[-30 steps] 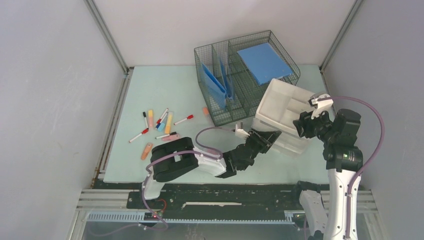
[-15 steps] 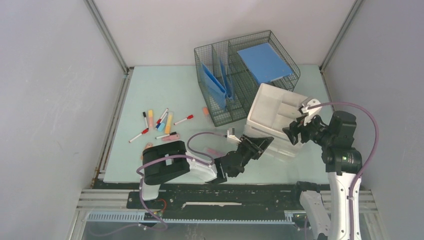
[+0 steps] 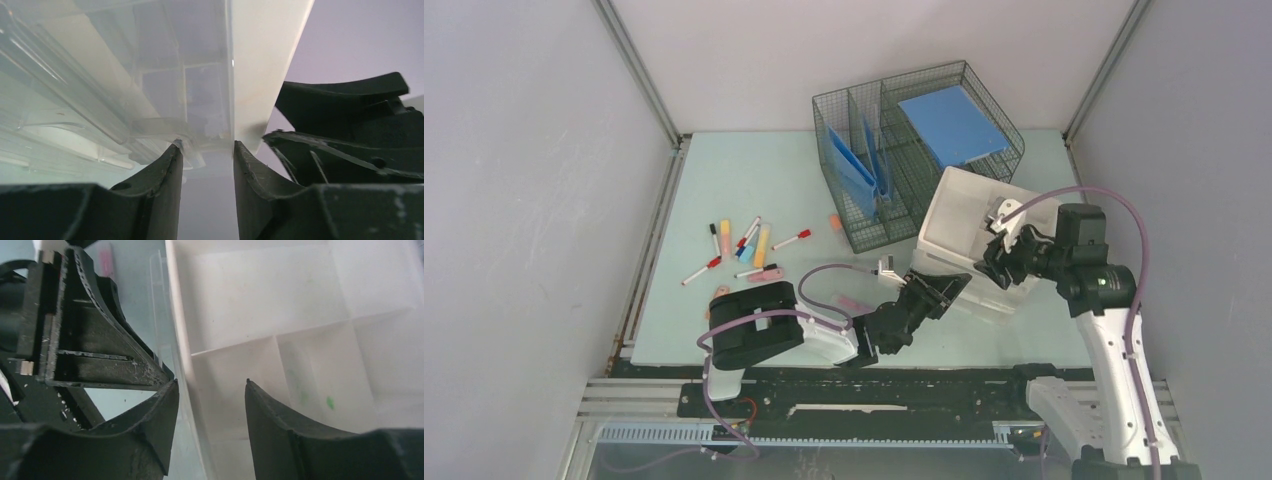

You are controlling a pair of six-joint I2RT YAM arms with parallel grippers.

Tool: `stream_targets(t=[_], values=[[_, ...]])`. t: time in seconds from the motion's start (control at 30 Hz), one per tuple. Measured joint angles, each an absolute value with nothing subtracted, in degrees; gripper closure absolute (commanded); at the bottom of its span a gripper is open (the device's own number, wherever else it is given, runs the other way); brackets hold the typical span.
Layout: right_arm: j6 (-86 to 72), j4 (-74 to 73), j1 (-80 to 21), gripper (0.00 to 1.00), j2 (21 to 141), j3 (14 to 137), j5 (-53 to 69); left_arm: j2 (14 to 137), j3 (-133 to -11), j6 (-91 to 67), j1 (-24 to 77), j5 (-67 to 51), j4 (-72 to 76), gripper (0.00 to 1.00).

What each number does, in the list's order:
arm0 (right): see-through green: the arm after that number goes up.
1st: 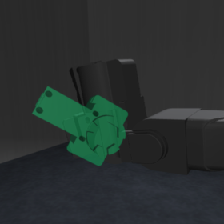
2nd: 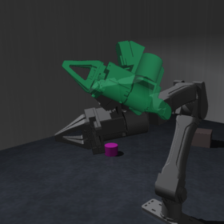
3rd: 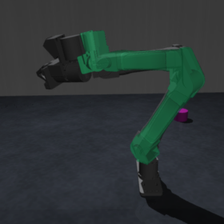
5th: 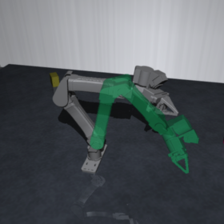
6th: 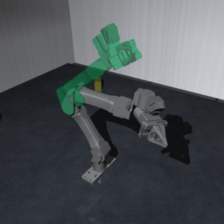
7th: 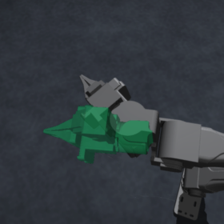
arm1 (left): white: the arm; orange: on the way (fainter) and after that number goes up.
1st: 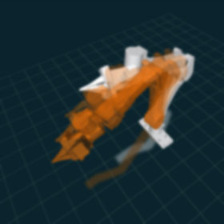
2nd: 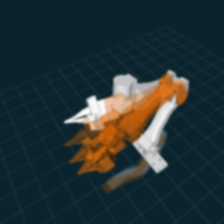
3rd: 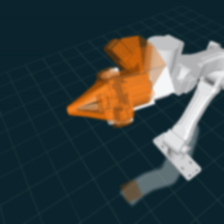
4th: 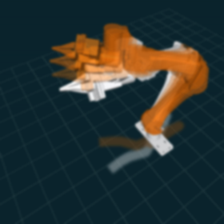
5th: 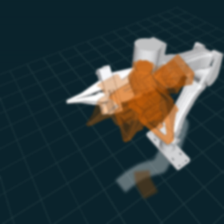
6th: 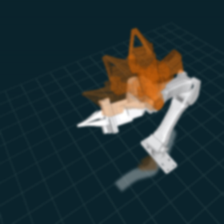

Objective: Organize the desk
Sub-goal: Open the drawer in the storage box.

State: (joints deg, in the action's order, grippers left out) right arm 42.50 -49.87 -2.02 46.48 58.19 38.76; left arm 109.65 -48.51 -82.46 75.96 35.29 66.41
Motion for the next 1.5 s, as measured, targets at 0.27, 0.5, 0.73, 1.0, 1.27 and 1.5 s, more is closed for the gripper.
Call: stream_targets(t=[0.27,0.5,0.73,1.0,1.27,1.5], values=[[43.90,-51.75,-3.27,0.50,49.50,58.33,36.45,109.65,-48.51,-82.37,75.96,35.09,66.43,0.80],[44.16,-52.34,-5.58,0.82,52.53,58.81,34.74,109.62,-48.47,-82.02,75.72,34.76,66.54,0.82],[41.60,-50.52,-5.69,0.91,52.49,58.81,29.91,108.03,-46.04,-81.97,75.72,33.95,67.40,0.83],[36.69,-49.60,-4.32,0.90,52.03,58.81,25.63,107.09,-43.79,-81.23,75.57,32.05,69.30,0.81],[35.03,-47.66,-1.93,0.85,53.25,58.78,25.52,107.02,-42.41,-80.49,72.86,26.92,71.07,0.66],[34.09,-46.83,-1.28,0.51,52.97,58.78,24.62,105.19,-42.02,-76.84,71.00,22.33,69.52,0.38]])
